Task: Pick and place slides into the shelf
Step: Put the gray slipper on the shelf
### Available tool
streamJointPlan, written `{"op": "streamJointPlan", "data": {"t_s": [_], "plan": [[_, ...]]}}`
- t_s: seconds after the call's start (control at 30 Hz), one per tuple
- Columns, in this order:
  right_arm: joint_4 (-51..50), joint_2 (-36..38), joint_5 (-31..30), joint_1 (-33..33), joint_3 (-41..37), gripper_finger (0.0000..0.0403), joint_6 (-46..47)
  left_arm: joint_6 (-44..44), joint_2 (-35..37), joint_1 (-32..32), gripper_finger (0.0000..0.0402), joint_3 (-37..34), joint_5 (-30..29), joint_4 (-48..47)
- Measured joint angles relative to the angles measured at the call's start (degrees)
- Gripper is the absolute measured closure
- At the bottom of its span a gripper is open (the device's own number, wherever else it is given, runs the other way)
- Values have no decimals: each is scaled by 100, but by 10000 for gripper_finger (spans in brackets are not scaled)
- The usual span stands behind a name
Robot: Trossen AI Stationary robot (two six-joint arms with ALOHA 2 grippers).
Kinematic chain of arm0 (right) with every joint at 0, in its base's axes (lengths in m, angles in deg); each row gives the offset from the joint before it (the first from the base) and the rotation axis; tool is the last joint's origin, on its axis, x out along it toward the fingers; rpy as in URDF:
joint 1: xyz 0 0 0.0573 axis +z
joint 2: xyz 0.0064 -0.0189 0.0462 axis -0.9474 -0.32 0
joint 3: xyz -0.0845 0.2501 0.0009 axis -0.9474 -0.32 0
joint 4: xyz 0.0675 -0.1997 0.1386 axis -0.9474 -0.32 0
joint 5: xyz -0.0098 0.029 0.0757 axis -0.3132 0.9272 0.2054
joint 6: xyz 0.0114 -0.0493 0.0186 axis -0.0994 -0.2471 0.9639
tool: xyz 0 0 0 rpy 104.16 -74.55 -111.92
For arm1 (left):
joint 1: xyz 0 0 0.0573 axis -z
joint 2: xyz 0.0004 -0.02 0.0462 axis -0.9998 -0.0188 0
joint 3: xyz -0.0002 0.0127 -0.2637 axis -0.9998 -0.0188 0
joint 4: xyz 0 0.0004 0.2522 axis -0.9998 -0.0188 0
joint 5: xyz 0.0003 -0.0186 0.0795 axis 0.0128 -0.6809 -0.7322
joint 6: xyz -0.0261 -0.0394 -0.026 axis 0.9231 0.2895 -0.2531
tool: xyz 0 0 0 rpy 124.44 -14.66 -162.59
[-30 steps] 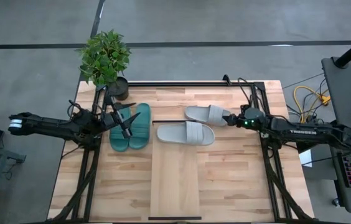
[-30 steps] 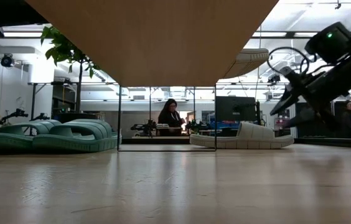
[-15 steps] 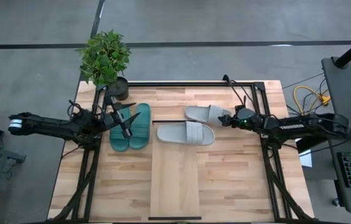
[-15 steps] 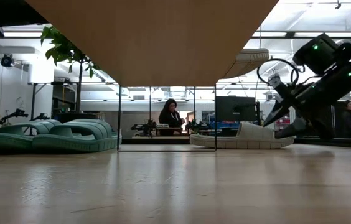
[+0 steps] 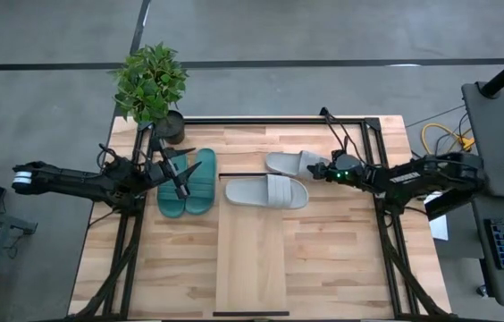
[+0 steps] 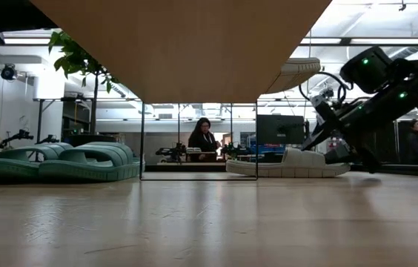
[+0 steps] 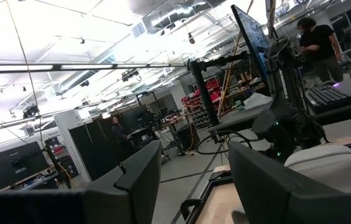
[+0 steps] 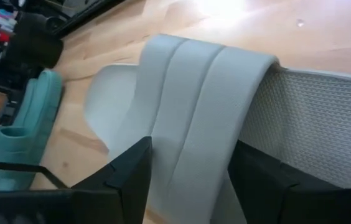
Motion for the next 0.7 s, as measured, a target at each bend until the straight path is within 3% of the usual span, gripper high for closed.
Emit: {"op": "streamJointPlan", "data": {"t_s": [0.2, 0.47, 0.7], "plan": [[717, -634, -61, -1, -3, 263, 29, 2, 0, 0, 228, -2, 0, 1], [766, -669, 48, 1, -14, 383, -260, 2, 0, 1, 228, -17, -2, -3], [648, -192, 113, 3, -119, 392, -419, 2, -2, 1, 228, -49, -2, -7]]}}
